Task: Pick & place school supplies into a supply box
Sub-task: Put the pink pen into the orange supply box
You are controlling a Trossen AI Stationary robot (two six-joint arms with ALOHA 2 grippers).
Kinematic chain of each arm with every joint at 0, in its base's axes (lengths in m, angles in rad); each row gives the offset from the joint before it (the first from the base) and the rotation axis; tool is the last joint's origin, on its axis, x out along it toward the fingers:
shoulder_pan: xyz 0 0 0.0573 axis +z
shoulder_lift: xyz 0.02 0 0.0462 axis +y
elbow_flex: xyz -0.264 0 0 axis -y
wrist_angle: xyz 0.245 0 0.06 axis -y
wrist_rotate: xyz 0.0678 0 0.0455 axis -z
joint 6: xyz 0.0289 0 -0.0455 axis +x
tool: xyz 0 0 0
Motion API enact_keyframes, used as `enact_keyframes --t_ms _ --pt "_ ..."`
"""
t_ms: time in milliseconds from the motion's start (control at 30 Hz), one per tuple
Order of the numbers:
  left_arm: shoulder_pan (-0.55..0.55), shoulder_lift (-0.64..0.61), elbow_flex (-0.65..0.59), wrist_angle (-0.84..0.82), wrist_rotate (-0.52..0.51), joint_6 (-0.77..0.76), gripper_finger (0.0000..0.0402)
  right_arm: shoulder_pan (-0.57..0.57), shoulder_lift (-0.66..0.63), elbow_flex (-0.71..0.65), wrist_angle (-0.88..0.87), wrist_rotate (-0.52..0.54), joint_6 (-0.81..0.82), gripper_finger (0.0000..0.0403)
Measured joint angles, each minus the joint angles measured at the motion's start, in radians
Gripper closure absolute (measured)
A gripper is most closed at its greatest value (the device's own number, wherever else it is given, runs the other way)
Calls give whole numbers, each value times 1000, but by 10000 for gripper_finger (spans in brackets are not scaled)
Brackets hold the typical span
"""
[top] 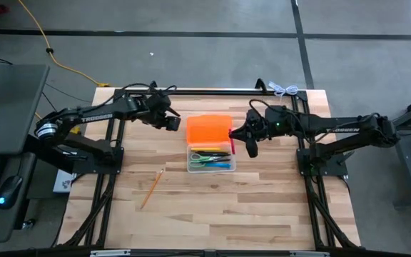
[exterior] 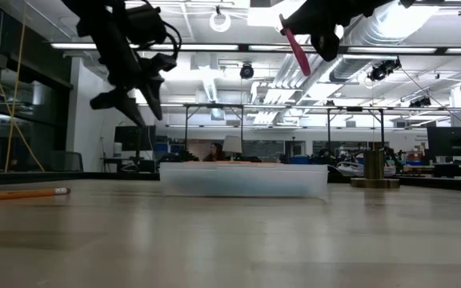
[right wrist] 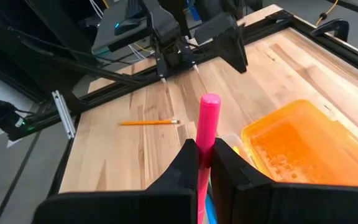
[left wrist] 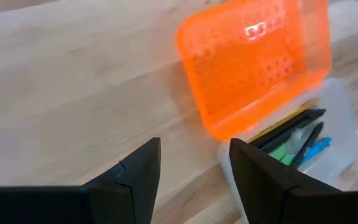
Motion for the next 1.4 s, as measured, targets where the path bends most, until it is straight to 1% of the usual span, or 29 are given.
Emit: enact_keyframes --t_ms 100,300,533,733,867,1000,1200,1400 --pt "0 -28 0 -33 -42 0 181 22 21 0 7 29 1 402" --pt "0 -85 -18 -49 -95 0 181 46 91 0 45 32 8 402" --pt "0 -197 -143 -20 -108 -41 181 50 154 0 85 30 15 402" --pt "0 -331 -247 70 -114 -65 181 50 206 8 76 18 30 403" --pt "0 -408 -282 118 -114 -64 181 50 275 62 59 -12 11 403" --pt "0 -461 -289 136 -116 -39 181 50 359 160 -39 -21 -49 403" --pt "0 -509 -289 135 -140 -15 182 50 479 309 -197 -23 -143 403" --pt "0 -532 -289 135 -143 7 185 55 572 400 -256 -60 -185 403"
